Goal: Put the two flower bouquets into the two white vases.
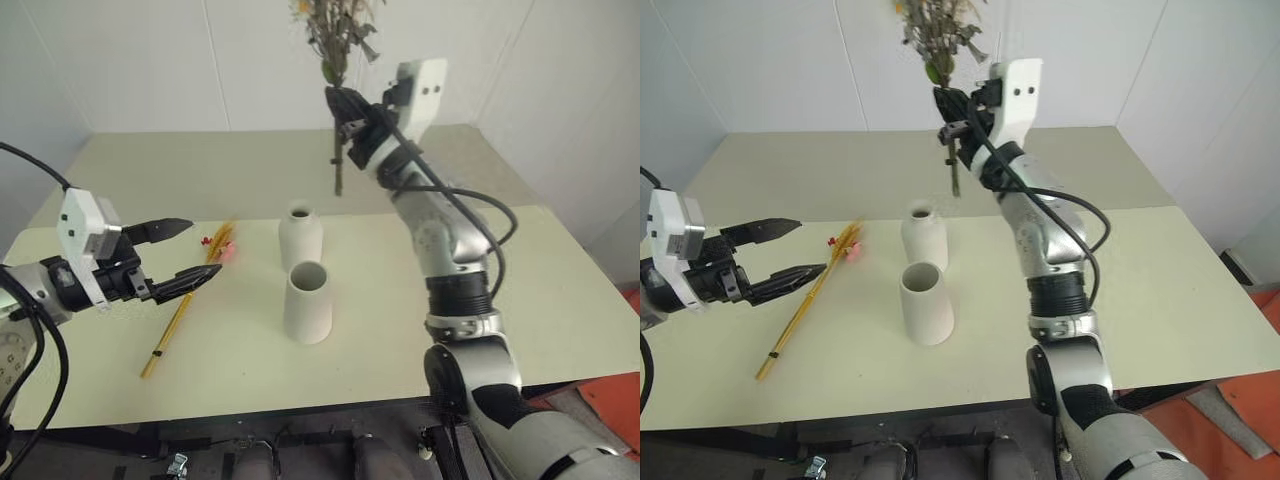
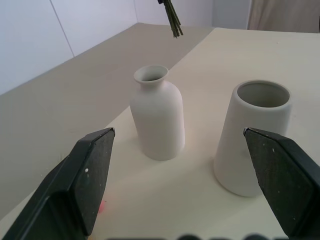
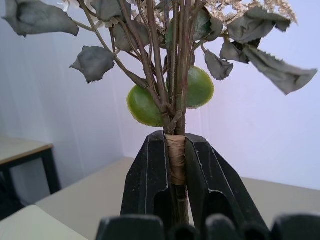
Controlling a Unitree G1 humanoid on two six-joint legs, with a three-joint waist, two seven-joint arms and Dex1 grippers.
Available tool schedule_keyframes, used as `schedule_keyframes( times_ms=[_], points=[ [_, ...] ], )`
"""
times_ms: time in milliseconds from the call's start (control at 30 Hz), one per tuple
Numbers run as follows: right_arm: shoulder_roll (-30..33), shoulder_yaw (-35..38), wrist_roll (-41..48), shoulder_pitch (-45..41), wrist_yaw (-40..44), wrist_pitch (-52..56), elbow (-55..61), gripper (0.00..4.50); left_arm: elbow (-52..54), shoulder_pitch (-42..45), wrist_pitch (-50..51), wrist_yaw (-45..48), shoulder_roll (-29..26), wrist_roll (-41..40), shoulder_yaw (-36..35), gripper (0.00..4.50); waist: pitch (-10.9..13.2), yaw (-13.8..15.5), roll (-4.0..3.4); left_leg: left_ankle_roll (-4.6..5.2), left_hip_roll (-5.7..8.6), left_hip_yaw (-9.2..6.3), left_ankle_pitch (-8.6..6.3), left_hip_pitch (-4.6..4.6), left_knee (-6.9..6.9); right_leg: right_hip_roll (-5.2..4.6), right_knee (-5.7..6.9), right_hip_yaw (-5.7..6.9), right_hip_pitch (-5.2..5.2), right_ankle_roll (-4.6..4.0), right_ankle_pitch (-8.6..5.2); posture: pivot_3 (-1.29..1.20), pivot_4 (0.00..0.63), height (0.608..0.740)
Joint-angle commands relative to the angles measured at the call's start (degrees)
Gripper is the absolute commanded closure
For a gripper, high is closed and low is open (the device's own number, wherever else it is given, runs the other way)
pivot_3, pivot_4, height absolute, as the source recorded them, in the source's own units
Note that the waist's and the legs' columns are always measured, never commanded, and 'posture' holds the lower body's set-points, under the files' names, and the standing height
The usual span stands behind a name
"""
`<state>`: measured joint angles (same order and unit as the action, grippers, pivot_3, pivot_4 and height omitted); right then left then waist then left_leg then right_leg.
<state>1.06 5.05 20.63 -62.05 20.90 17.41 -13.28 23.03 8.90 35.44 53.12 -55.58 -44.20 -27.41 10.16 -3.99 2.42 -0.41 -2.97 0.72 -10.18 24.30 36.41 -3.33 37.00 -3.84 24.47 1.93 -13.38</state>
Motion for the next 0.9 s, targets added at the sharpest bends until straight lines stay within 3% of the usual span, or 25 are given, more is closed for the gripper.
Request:
schedule_keyframes(
  times_ms=[33, 267, 900],
  points=[
    [-2.4, -1.0, 0.1, -2.3, 1.0, -4.7, -0.7, 4.27, 1.7, -0.3, 0.3, 0.0, -0.6, -1.2, -2.6, 0.00, 0.0, 0.0, 0.00, 0.00, 0.00, 0.00, 0.00, 0.00, -0.04, 0.00, 0.00, 0.00, 0.02, 0.00, 0.00, 0.00, 0.150, 0.740],
    [-6.1, -2.7, -0.8, -2.5, 2.8, -9.7, -6.9, 4.27, 3.1, -1.9, 0.8, 0.1, -0.7, -2.2, -4.8, 0.00, 0.0, 0.0, -0.01, 0.00, 0.00, -0.01, 0.00, -0.01, -0.12, -0.02, -0.01, 0.03, 0.04, -0.04, 0.00, 0.00, 0.150, 0.740],
    [-6.6, -4.0, -4.9, 1.4, 6.5, -19.6, -17.1, 4.27, 4.0, -1.7, 2.2, -2.6, 0.1, -8.7, -9.0, 0.00, 0.0, 0.0, -0.01, -0.01, -0.01, -0.02, 0.00, -0.02, -0.20, -0.01, 0.00, 0.04, 0.07, -0.07, -0.01, 0.00, 0.150, 0.740]
  ],
)
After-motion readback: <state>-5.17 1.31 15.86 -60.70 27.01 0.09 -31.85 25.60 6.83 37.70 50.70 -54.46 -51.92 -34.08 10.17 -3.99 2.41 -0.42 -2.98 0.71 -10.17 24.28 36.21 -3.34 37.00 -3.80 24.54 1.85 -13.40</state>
